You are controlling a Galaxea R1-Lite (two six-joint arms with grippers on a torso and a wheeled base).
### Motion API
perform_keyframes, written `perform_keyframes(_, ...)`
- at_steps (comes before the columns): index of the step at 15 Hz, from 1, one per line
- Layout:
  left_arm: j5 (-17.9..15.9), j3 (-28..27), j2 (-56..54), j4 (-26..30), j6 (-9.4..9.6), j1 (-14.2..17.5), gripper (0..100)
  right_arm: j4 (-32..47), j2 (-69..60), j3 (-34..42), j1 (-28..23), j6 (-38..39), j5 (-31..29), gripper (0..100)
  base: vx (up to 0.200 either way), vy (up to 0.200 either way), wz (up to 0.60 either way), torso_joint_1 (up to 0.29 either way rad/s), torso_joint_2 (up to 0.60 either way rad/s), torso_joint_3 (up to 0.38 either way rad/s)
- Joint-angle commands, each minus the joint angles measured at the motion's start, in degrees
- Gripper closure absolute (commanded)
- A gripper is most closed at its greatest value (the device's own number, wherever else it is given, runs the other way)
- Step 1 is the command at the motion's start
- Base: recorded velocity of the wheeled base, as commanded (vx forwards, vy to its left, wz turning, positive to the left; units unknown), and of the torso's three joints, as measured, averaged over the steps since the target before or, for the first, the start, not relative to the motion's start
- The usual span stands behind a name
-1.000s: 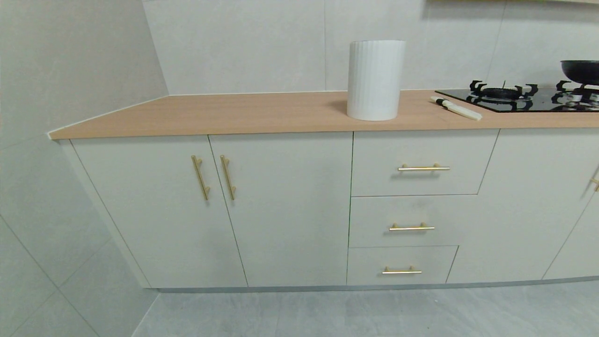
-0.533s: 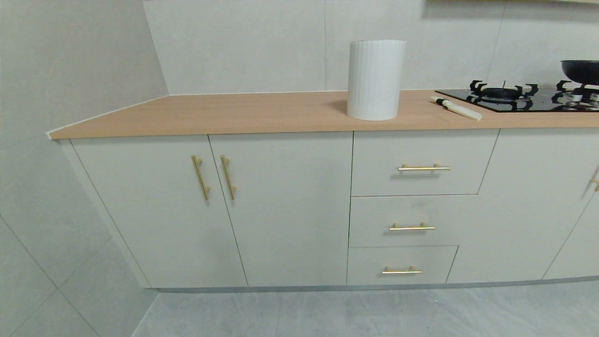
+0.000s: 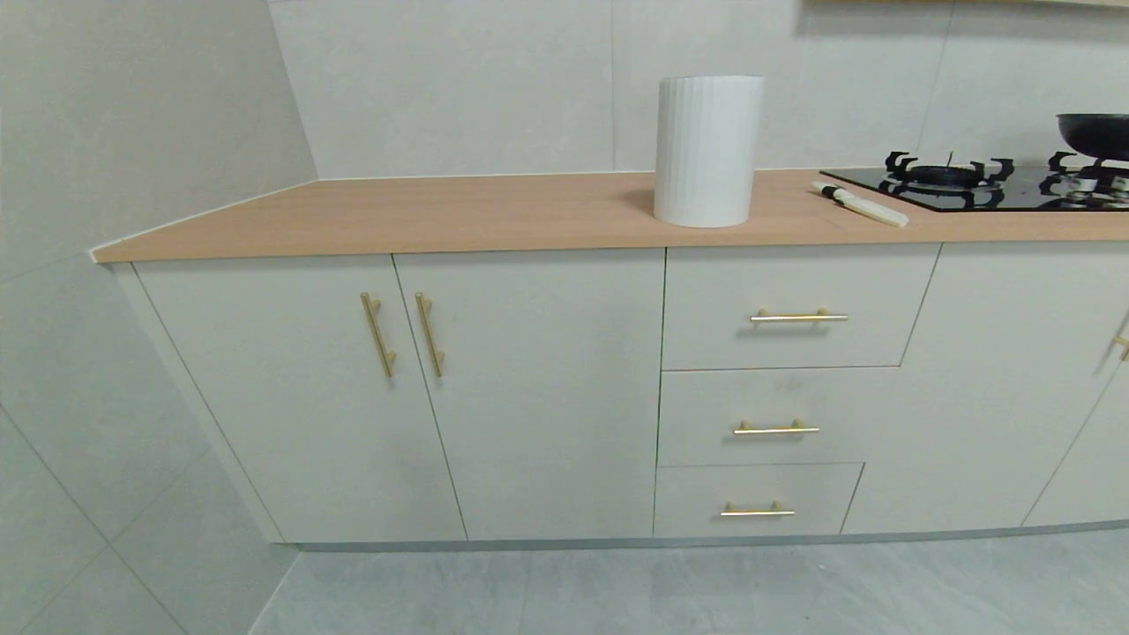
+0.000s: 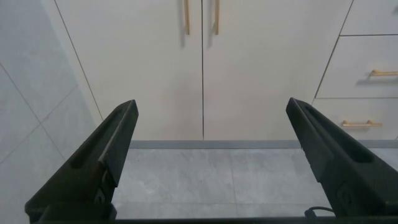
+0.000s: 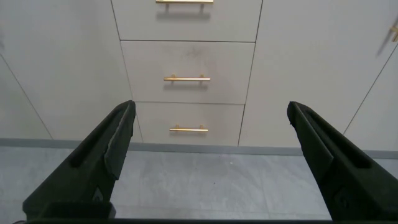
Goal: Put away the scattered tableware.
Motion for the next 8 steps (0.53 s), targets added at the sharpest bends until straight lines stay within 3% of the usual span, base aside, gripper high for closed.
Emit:
perform_keyframes(1,-0.05,0.00,0.02,0.00,0.01,0.00,0,0.07,0.16,0.00,0.04,-0.02,0.13,0,0.000,0.000,0.00,0.000,0.00,0.000)
perform_keyframes(7,-0.14,0.00,0.02,0.00,0.80,0.00,0,0.07,0.16,0.00,0.13,0.42,0.22,0,0.000,0.000,0.00,0.000,0.00,0.000)
perform_keyframes(8,-0.14,0.00,0.02,0.00,0.80,0.00,0,0.07,0.16,0.00,0.13,0.42,0.22,0,0.200,0.000,0.00,0.002,0.00,0.002)
